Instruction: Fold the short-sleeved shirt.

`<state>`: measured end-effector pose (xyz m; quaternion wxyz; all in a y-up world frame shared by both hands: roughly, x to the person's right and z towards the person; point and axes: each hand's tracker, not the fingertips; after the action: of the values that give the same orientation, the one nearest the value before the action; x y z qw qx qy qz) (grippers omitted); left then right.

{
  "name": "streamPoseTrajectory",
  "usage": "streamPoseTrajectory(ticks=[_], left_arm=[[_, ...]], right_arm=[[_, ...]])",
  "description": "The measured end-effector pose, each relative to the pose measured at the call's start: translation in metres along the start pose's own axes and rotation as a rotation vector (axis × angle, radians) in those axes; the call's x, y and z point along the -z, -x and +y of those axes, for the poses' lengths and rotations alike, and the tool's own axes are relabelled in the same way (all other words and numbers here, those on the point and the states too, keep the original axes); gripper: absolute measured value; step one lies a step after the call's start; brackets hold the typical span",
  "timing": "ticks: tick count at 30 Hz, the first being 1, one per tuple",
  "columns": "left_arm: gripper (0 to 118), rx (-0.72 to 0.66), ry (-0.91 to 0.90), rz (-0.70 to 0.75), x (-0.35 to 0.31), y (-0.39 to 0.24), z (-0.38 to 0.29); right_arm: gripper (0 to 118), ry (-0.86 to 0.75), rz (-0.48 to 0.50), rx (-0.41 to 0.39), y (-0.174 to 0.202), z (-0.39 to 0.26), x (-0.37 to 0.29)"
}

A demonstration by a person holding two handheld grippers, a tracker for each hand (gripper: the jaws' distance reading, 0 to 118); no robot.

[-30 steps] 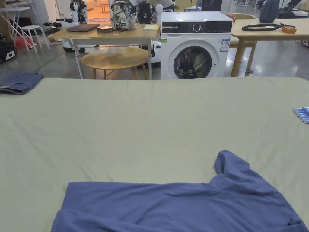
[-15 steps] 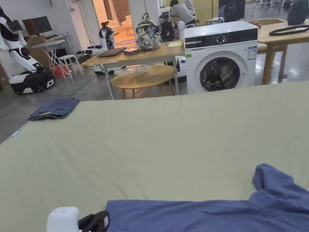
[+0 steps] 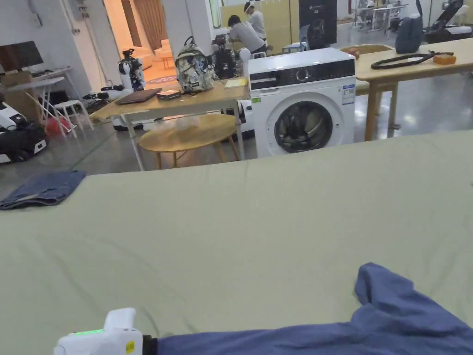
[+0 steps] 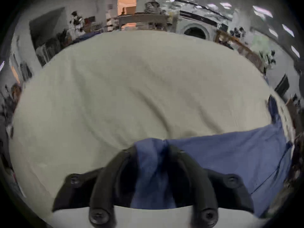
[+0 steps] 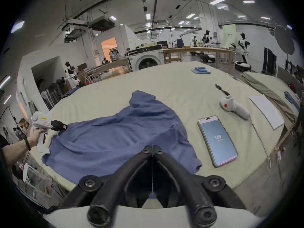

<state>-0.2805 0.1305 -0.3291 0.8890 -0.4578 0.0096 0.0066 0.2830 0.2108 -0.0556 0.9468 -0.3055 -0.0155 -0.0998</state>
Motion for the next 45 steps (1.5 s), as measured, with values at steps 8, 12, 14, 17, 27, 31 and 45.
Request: streamPoseTrajectory(ticks=[8, 12, 14, 17, 27, 31, 45], left_arm=[[0, -0.002, 0.057, 0.0, 0.0, -0.015, 0.002], [0, 0.009, 0.06, -0.002, 0.002, -0.013, 0.001], [0, 0.008, 0.058, -0.006, 0.004, -0.007, 0.003], [0, -0.022, 0.05, -0.011, 0.003, -0.005, 0.001], [0, -0.114, -0.26, -0.226, -0.183, 0.03, -0.069], [0, -0.131, -0.21, -0.195, -0.213, 0.042, -0.139], [61, -0.049, -0.387, -0.065, -0.227, 0.009, -0.196]], right_arm=[[89, 0.193, -0.02, -0.062, -0.017, 0.11, 0.142], [80, 0.396, -0.12, -0.082, -0.037, 0.119, 0.25], [49, 0.521, -0.184, -0.112, -0.039, 0.105, 0.271], [0, 0.402, -0.12, -0.089, -0.036, 0.113, 0.244], [0, 0.111, 0.017, -0.072, -0.041, 0.086, 0.065], [0, 0.157, -0.007, -0.066, -0.045, 0.028, 0.003], [57, 0.003, -0.083, -0.038, -0.03, -0.022, -0.024]])
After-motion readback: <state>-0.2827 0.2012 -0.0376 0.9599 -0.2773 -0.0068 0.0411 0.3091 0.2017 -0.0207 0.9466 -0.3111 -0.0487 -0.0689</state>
